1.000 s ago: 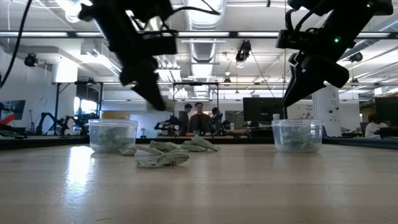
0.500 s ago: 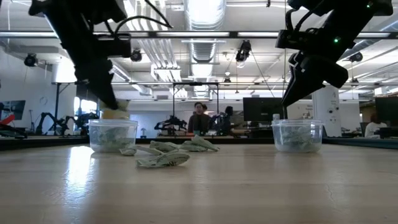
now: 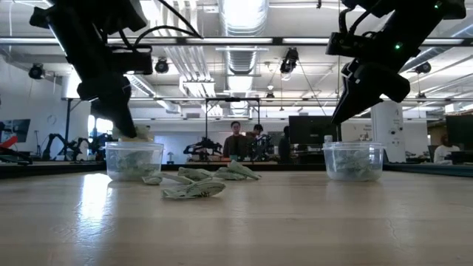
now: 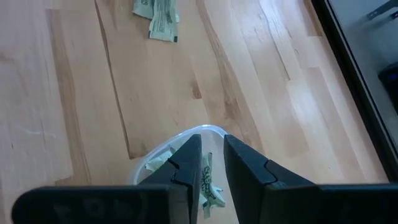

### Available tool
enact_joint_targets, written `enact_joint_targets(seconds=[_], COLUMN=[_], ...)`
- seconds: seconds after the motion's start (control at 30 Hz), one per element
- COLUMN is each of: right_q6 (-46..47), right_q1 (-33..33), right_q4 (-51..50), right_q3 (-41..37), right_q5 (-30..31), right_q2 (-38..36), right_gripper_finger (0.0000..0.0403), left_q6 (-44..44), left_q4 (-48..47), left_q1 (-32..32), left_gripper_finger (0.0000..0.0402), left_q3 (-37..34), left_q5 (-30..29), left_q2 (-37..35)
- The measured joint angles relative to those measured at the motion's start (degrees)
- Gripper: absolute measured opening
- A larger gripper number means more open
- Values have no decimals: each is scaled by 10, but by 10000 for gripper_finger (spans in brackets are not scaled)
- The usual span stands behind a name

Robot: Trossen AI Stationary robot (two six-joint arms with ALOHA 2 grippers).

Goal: Pick and place Stevia / Truvia into bins
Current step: Put the stevia packet into the left transparent container, then put the stevia packet into the right transparent container

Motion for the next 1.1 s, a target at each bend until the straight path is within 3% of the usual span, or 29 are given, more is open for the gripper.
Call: enact_joint_targets(seconds=[0.13, 0.33, 0.47, 0.73, 0.87, 1.1], right_q6=[0, 0, -44, -204, -211, -224], right_q1=[0, 0, 0, 3, 3, 2], right_q4=[2, 4, 64, 424, 477, 483], right_q3=[0, -1, -6, -37, -17, 67], right_q5=[0, -6, -110, -331, -368, -393], right_q2=[0, 0, 2, 61, 129, 266], right_gripper_finger=[61, 59, 62, 78, 92, 134], left_q6=[14, 15, 15, 15, 14, -6], left_q4=[10, 13, 13, 7, -1, -30], left_q1=[0, 0, 0, 0, 0, -2], left_gripper_finger=[32, 102, 140, 164, 164, 164], left_q3=[0, 0, 6, 9, 8, 5], left_q5=[0, -1, -2, 4, 19, 22], left_q2=[8, 11, 6, -19, -39, -72])
